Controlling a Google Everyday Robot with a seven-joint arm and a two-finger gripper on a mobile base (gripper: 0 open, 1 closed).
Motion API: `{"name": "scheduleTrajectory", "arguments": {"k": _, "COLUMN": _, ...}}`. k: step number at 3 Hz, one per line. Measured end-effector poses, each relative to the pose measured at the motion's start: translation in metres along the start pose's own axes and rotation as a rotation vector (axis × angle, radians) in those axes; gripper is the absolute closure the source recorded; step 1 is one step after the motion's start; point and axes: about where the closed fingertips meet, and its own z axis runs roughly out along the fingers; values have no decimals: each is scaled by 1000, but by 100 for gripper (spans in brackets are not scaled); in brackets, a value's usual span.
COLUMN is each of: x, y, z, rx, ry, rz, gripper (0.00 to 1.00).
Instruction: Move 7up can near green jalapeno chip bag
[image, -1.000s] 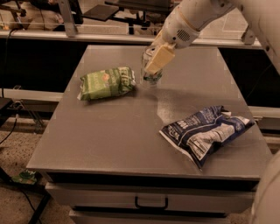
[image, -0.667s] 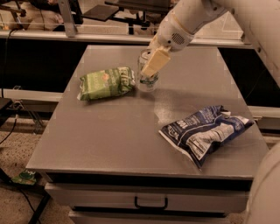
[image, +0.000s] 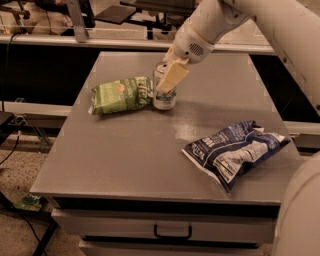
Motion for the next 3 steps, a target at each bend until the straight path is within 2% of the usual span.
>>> {"name": "scheduleTrajectory", "arguments": {"k": 1, "x": 0, "y": 0, "z": 4, "rx": -6, "ry": 1, "rz": -2, "gripper": 15}}
{"name": "scheduleTrajectory", "arguments": {"k": 2, "x": -1, "y": 0, "z": 7, "rx": -9, "ry": 0, "rz": -3, "gripper": 0}}
{"name": "scheduleTrajectory", "arguments": {"k": 3, "x": -1, "y": 0, "z": 7, "rx": -9, "ry": 0, "rz": -3, "gripper": 0}}
